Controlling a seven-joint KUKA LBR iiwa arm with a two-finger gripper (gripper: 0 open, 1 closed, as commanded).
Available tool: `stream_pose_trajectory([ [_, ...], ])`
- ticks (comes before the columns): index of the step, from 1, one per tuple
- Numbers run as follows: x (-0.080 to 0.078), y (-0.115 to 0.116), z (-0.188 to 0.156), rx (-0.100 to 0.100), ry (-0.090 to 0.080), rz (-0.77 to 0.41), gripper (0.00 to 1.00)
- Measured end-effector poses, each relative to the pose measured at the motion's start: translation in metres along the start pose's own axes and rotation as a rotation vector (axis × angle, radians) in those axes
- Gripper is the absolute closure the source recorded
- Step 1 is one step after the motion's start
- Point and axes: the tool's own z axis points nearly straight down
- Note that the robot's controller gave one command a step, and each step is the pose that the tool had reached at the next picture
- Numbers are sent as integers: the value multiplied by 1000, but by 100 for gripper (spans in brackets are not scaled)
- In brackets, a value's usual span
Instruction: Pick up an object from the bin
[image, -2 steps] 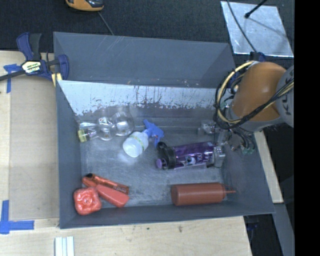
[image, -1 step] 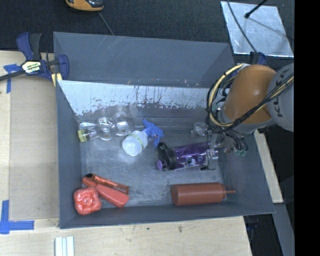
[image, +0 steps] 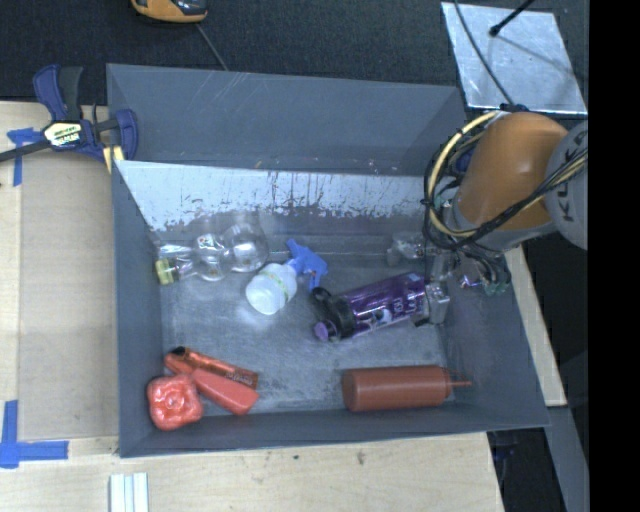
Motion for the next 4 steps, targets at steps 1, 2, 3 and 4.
stream_pose_trajectory([
  [1,-4,40,35,-2,2,-86,0],
  [2,-21,27,35,-2,1,-19,100],
  [3,-21,27,35,-2,0,-18,100],
  [4,-20,27,32,-2,2,-18,100],
])
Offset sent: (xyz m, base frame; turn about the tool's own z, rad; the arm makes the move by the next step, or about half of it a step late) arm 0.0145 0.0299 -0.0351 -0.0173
